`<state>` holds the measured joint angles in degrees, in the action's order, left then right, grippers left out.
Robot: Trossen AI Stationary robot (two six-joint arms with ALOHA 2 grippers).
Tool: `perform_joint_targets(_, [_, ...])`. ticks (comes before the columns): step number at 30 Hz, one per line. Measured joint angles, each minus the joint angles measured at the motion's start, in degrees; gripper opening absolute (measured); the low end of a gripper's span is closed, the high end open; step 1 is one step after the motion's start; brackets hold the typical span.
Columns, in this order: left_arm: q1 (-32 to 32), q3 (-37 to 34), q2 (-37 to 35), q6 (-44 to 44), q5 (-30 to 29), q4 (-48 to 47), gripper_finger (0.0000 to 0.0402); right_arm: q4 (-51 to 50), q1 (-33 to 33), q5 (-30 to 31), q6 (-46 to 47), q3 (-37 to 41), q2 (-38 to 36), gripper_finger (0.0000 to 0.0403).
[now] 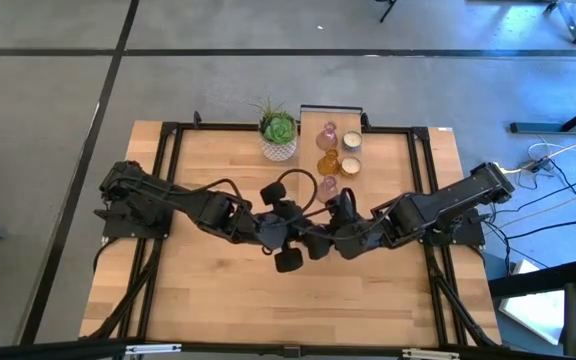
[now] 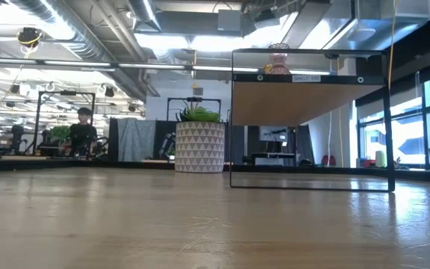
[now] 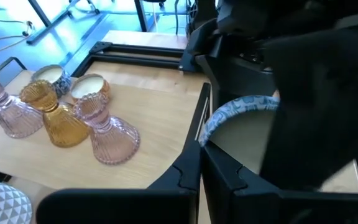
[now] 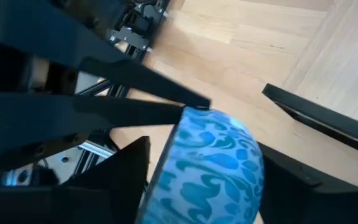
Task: Pick & Place candle stick holders
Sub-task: Put the patterned blue scented candle on the shelf aligned with the patterned orange scented candle
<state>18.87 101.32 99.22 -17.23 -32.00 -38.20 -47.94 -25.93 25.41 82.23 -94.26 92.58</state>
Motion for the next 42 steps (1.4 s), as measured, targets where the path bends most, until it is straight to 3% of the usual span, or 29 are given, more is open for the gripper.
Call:
perform_joint_targets(8, [1.0,0.0,-0.1,2.2,-1.9,1.9,0.0002,-0.3,0.0,0.0,-0.2,0.0,0.0,0.0188])
perform_joint_targets(19, [1.5,0.0,-0.1,4.1,-2.2,3.4,0.0009,-0.4,0.0,-0.7,-1.2,0.0,0.0,0.0155])
perform_joint_targets(24, [1.7,0.0,-0.9,5.4,-1.3,3.7,0.0041,0.8,-0.3,-1.0,-2.9,0.0,0.0,0.0146])
perform_joint_targets(32, [1.3,-0.2,-4.7,4.6,-0.7,2.8,0.0128,4.0,-0.8,-0.7,-5.4,-0.3,-0.2,0.0144])
perform_joint_targets(38, [1.5,0.2,-11.4,1.9,-9.2,1.1,0.0165,4.3,-2.0,-10.4,-9.6,0.1,0.0,0.0143])
perform_joint_targets(42, [2.5,0.0,-15.1,0.6,-13.3,-0.4,0.0170,4.3,-4.6,-12.6,-11.6,0.0,0.0,0.0143])
